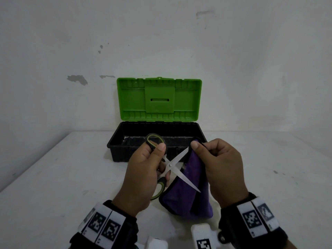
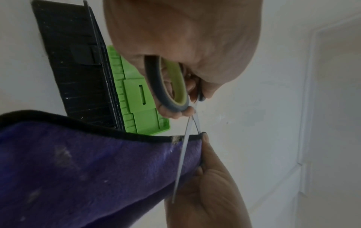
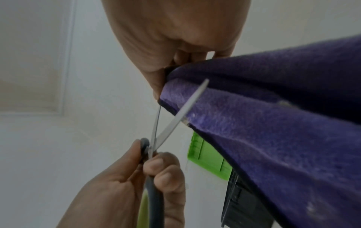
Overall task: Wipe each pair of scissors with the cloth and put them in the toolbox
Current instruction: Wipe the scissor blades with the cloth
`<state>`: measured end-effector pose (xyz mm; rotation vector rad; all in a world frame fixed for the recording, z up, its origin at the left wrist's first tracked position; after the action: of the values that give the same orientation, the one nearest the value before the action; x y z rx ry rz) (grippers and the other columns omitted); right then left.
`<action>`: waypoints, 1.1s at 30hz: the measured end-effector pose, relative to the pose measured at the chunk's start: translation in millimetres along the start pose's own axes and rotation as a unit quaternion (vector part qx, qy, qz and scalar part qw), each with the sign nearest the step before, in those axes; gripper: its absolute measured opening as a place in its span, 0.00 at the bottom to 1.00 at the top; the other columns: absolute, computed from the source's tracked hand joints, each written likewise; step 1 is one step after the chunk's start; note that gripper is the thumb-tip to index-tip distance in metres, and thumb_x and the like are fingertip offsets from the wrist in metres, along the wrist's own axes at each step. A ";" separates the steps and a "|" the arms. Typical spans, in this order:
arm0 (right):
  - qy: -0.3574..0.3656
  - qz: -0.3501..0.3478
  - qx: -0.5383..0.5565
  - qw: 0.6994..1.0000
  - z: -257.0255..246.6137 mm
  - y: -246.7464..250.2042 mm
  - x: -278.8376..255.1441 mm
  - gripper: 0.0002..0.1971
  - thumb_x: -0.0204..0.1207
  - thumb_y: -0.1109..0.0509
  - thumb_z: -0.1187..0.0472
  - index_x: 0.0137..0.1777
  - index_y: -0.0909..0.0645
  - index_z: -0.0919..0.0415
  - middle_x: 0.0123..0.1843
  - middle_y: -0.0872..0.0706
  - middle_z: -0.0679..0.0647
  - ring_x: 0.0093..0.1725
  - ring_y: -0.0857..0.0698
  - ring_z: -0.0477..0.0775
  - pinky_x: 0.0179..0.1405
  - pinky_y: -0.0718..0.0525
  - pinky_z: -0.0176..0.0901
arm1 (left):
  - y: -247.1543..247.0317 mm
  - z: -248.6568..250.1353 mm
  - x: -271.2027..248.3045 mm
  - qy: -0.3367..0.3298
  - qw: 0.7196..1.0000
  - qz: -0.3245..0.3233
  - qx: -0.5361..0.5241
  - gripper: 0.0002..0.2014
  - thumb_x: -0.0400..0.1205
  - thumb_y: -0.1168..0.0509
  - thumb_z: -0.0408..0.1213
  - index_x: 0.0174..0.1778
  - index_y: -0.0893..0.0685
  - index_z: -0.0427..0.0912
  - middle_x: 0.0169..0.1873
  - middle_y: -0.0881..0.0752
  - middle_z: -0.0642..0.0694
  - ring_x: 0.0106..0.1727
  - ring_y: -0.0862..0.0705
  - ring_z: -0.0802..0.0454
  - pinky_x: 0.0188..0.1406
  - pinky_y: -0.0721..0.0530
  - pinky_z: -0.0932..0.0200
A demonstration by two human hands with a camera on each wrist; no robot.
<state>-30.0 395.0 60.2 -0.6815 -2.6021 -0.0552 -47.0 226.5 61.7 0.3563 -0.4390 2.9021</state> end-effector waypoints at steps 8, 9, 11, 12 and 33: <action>-0.006 -0.007 0.017 1.000 -5.6 2.0 2.5 0.12 0.69 0.17 0.60 0.30 0.16 0.59 0.29 0.10 0.58 0.29 0.15 0.52 0.34 0.16 0.48 | -2.5 1.1 -1.6 -0.004 1.000 -0.008 -0.017 0.13 0.86 0.40 0.37 0.40 0.25 0.31 0.22 0.28 0.37 0.19 0.26 0.45 0.17 0.23 0.56; -0.007 -0.002 0.020 1.000 -5.6 2.8 3.5 0.12 0.69 0.17 0.60 0.29 0.16 0.58 0.29 0.10 0.57 0.29 0.15 0.51 0.34 0.16 0.47 | -2.6 0.9 -1.4 -0.003 1.000 -0.006 -0.015 0.13 0.86 0.40 0.37 0.40 0.26 0.31 0.22 0.29 0.37 0.19 0.26 0.45 0.17 0.23 0.56; -0.004 -0.015 0.018 1.000 -6.1 -0.1 -1.6 0.12 0.70 0.18 0.61 0.30 0.16 0.57 0.29 0.10 0.57 0.29 0.15 0.51 0.32 0.16 0.45 | -1.1 0.5 -0.5 -0.007 1.000 -0.005 -0.012 0.13 0.86 0.40 0.38 0.40 0.25 0.33 0.22 0.29 0.37 0.19 0.26 0.45 0.17 0.23 0.55; -0.003 -0.028 0.018 0.999 -6.5 -2.3 -6.0 0.11 0.70 0.18 0.61 0.30 0.16 0.58 0.30 0.10 0.59 0.29 0.15 0.53 0.32 0.16 0.46 | 0.2 0.3 -0.3 -0.009 1.000 -0.006 -0.009 0.12 0.86 0.40 0.38 0.39 0.25 0.34 0.22 0.29 0.37 0.19 0.26 0.45 0.18 0.23 0.55; 0.068 -0.094 -0.111 0.987 -14.4 -16.5 -21.8 0.10 0.69 0.18 0.56 0.33 0.15 0.55 0.29 0.12 0.46 0.26 0.18 0.40 0.26 0.25 0.25 | 2.5 -8.3 -4.3 -0.311 0.879 0.016 0.361 0.13 0.86 0.43 0.47 0.43 0.21 0.44 0.33 0.22 0.54 0.33 0.21 0.54 0.29 0.21 0.59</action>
<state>-14.9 368.3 65.0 -0.4834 -2.5413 -0.4406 -45.1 226.1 52.2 1.4040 0.6141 2.7976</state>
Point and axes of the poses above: each hand's wrist, its own x-axis towards the middle knuckle, its own y-axis out of the back of the hand, z = x × y, the point moved 1 cm from there along x, towards the middle knuckle
